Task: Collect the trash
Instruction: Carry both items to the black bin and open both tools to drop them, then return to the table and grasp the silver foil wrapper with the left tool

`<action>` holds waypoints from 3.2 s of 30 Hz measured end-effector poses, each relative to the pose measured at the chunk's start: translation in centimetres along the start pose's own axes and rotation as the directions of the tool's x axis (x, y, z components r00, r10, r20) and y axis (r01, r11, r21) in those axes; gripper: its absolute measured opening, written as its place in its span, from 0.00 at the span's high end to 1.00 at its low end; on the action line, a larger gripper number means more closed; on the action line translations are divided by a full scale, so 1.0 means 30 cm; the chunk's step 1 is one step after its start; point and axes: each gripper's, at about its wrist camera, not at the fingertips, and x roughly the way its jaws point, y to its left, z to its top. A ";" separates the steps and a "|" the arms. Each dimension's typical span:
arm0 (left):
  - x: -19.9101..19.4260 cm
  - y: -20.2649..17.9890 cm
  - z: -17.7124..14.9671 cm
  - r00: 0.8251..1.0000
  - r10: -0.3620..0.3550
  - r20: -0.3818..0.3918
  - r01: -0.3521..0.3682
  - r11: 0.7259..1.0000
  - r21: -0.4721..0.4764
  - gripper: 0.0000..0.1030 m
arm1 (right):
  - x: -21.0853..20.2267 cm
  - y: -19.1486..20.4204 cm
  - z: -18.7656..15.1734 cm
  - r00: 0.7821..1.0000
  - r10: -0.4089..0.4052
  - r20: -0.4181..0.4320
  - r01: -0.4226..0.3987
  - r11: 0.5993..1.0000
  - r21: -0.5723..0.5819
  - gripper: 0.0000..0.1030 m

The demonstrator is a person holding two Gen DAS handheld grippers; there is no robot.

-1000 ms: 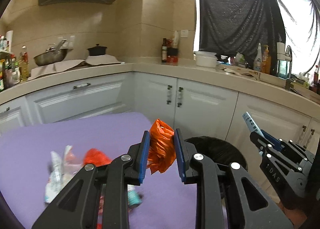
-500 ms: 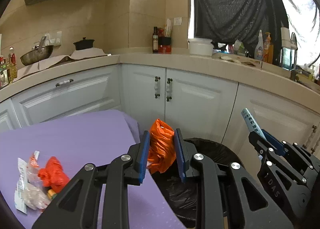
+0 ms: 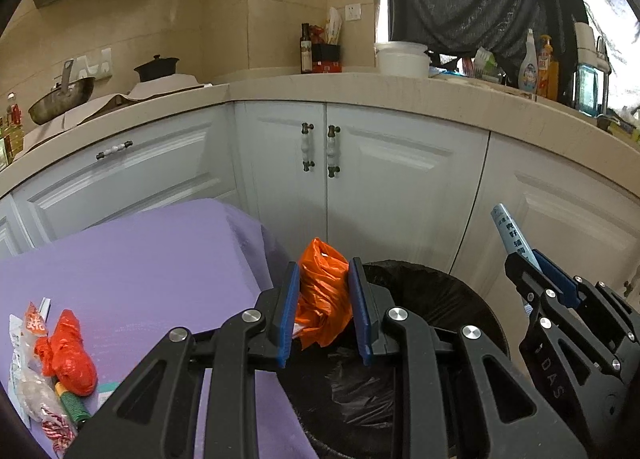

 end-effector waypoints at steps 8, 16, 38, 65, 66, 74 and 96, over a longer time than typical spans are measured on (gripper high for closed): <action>0.012 0.003 0.001 1.000 0.020 0.000 -0.020 1.000 -0.019 0.46 | 0.026 0.005 -0.016 1.000 -0.014 0.006 0.014 1.000 -0.005 0.56; 0.009 0.004 0.004 1.000 0.021 0.008 -0.021 1.000 -0.018 0.36 | 0.011 0.004 -0.016 1.000 -0.029 0.008 0.029 1.000 0.000 0.53; -0.267 0.235 -0.093 0.996 0.074 0.045 -0.073 0.997 -0.034 0.33 | -0.201 0.187 -0.062 0.999 0.034 -0.012 -0.034 0.999 0.010 0.47; -0.564 0.644 -0.473 0.969 0.242 -0.043 -0.245 0.965 -0.090 0.32 | -0.468 0.743 -0.303 0.945 0.303 -0.123 -0.319 0.937 -0.144 0.46; -0.559 0.645 -0.485 0.970 0.236 -0.052 -0.240 0.967 -0.089 0.32 | -0.472 0.744 -0.309 0.945 0.302 -0.126 -0.318 0.937 -0.145 0.46; -0.538 0.632 -0.527 0.981 0.181 -0.065 -0.186 0.980 -0.066 0.32 | -0.466 0.721 -0.322 0.952 0.276 -0.134 -0.294 0.945 -0.142 0.46; -0.487 0.529 -0.479 0.992 0.098 -0.081 -0.101 0.994 -0.045 0.23 | -0.473 0.601 -0.299 0.968 0.233 -0.094 -0.241 0.966 -0.091 0.46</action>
